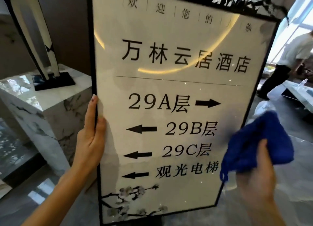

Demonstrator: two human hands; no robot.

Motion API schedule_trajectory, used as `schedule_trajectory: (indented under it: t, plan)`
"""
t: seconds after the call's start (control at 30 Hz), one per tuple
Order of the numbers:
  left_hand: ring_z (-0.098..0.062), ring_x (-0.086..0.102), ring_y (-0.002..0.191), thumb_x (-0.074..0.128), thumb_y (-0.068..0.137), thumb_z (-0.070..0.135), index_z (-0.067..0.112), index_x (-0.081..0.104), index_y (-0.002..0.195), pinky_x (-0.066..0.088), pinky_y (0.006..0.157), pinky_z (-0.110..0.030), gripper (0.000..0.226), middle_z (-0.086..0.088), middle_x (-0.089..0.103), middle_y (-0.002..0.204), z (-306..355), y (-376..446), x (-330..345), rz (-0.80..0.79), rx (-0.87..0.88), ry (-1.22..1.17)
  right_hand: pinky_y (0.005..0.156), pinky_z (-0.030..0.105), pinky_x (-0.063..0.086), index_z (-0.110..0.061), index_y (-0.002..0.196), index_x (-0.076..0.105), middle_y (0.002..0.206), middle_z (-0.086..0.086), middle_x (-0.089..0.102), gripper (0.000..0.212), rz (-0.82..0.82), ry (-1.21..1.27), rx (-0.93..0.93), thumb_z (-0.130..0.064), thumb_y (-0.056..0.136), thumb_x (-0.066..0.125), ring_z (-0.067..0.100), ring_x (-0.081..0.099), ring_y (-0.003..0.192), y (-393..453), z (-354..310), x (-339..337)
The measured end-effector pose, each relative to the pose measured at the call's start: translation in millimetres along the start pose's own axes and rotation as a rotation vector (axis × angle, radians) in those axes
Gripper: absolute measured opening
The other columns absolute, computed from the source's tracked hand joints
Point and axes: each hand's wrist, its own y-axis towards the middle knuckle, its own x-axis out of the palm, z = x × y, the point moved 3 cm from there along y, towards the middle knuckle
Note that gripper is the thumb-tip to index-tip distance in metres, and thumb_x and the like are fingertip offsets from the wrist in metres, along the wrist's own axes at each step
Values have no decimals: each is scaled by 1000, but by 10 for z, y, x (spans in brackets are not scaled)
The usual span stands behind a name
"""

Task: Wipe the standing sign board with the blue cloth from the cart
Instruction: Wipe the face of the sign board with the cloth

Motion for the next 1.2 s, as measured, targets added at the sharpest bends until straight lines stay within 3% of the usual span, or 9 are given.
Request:
schedule_trajectory:
  t: [0.07,0.2,0.4,0.6,0.7,0.8,0.9,1.03,1.2]
  plan:
    - [-42,64,66,29,95,60,72,10,138,55,51,-49,48,21,58,73,-11,51,35,18,-9,36,76,24,60,-39,97,77,89,-18,77,32,-75,-232,-68,-57,88,52,3,73,89,299,16,180]
    - [-33,61,60,31,98,52,69,14,140,56,57,-50,48,41,60,80,-110,40,46,55,42,53,118,57,29,-36,155,21,161,-17,23,62,-156,-775,-381,-40,100,50,26,21,151,476,275,480]
    - [-43,56,52,29,100,52,63,14,144,45,46,-48,48,35,64,84,-274,62,99,72,66,39,114,73,18,-43,156,3,163,-19,6,83,-78,-933,-785,-33,89,51,28,10,150,93,572,1059]
    - [8,57,52,28,103,46,62,14,145,48,48,-7,47,54,52,82,-264,61,114,40,107,18,120,62,-8,-33,158,13,168,-12,6,90,-528,-1238,-1006,-59,80,49,35,1,155,-1165,1192,1795]
    - [21,56,60,31,101,41,65,16,142,41,51,2,50,55,53,82,-314,85,70,26,85,7,123,55,-6,-32,158,14,168,-12,7,94,-617,-1295,-1041,-63,78,50,28,4,155,-1217,1255,1760]
    - [-15,55,43,29,95,67,66,17,142,46,39,-29,49,3,64,60,-376,76,71,30,65,-25,125,48,-1,-36,158,12,168,-15,5,94,-626,-1278,-1042,-53,76,54,20,7,155,-865,1111,1429]
    - [-41,58,55,30,95,64,68,17,141,46,48,-23,48,16,50,72,-379,54,63,40,45,-15,124,54,7,-32,159,9,168,-8,12,84,-457,-1290,-952,-41,84,47,24,10,155,-309,863,1056]
    - [-22,54,52,31,95,60,71,18,138,41,49,-9,46,26,40,76,-307,52,87,33,28,-6,119,57,25,-48,155,11,162,-18,21,73,-132,-911,-568,-41,90,46,23,22,149,517,372,706]
    - [11,58,59,31,93,53,78,13,132,37,53,2,49,48,55,72,-253,80,114,3,0,2,119,62,20,-38,156,16,165,-7,17,70,-14,-792,-551,-51,93,44,30,16,150,1038,31,784]
